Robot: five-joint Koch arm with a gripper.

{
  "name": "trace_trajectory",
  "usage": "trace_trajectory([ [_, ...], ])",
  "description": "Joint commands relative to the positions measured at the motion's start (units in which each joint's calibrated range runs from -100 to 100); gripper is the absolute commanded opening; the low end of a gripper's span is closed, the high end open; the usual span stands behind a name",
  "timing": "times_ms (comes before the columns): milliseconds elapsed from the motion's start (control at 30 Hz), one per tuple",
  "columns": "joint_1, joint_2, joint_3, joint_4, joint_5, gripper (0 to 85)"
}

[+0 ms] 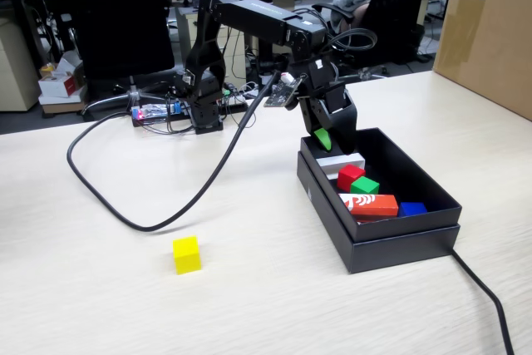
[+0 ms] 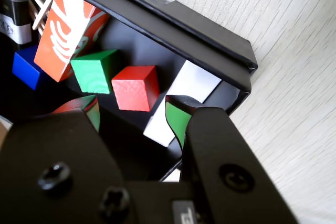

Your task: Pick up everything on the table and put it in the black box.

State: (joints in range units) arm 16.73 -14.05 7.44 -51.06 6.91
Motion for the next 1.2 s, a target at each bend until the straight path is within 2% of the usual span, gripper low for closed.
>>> trace_trajectory([
  [0, -0.1, -5.1, 1.8, 1.6, 0.0, 27.8],
  [100, -0.6, -10.9, 2.3, 1.6, -0.1, 28.1],
  [200, -2.1, -17.6, 2.3, 1.5, -0.7, 40.3],
  [400, -8.4, -24.1, 3.3, 1.5, -2.6, 44.1],
  [567, -15.1, -23.2, 3.6, 1.5, -5.2, 44.3],
  [833, -24.2, -11.4, 1.2, 4.0, -9.0, 44.3],
  [1167, -27.2, 5.5, 5.8, 5.4, -10.4, 44.1],
])
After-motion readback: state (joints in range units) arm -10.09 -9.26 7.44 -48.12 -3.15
